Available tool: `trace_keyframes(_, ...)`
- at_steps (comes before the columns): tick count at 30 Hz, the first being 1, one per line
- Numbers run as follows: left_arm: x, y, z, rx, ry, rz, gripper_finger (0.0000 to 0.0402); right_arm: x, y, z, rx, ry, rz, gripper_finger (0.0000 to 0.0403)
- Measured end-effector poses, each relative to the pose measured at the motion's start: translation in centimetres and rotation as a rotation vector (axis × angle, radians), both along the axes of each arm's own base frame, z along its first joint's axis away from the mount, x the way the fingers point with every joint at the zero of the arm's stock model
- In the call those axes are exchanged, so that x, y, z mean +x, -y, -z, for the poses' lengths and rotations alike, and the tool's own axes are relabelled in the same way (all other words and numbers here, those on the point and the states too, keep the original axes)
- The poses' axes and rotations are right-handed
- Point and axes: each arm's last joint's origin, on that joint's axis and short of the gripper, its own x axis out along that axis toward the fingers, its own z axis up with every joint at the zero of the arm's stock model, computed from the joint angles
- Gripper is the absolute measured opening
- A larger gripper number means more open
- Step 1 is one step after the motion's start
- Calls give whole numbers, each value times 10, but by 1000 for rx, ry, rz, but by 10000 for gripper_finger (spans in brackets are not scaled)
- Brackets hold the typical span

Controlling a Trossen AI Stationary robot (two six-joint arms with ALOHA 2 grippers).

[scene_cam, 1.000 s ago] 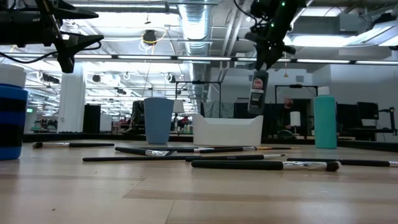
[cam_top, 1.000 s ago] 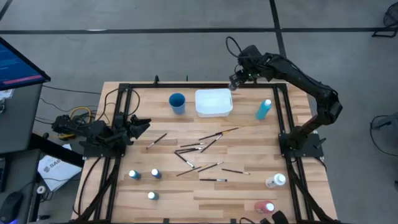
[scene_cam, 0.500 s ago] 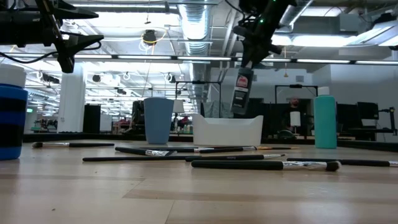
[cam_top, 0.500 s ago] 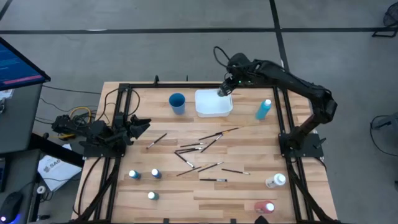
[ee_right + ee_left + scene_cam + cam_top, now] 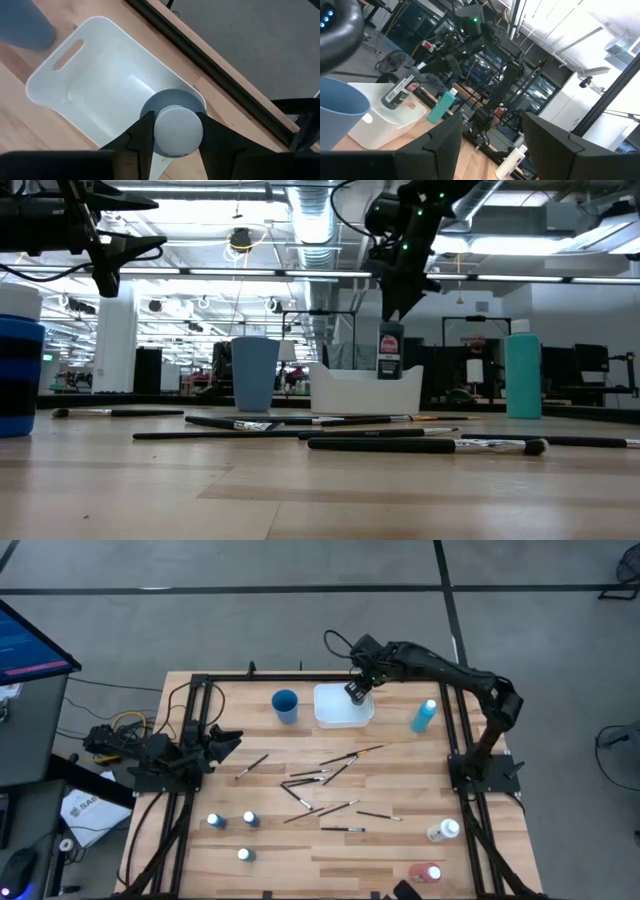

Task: Pick & Place Paint Supplies
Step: Put the black paint bottle into the white bin

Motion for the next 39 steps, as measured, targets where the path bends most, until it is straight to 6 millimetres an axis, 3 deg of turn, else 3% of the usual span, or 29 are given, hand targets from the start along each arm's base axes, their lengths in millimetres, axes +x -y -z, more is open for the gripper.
trace_keyframes(9, 0, 0, 0, 0, 1, 0, 199, 11, 7, 20, 12, -41, -37, 122)
trace_keyframes(23, 0, 0, 0, 0, 1, 0, 199, 6, 15, 20, 15, -46, -24, 130)
trace_keyframes(27, 0, 0, 0, 0, 1, 0, 199, 4, 15, 20, 24, -59, -21, 164)
trace_keyframes(34, 0, 0, 0, 0, 1, 0, 199, 3, 15, 20, 59, -37, -35, 266)
trace_keyframes(39, 0, 0, 0, 0, 0, 0, 199, -2, 11, 8, 47, -5, -40, 298)
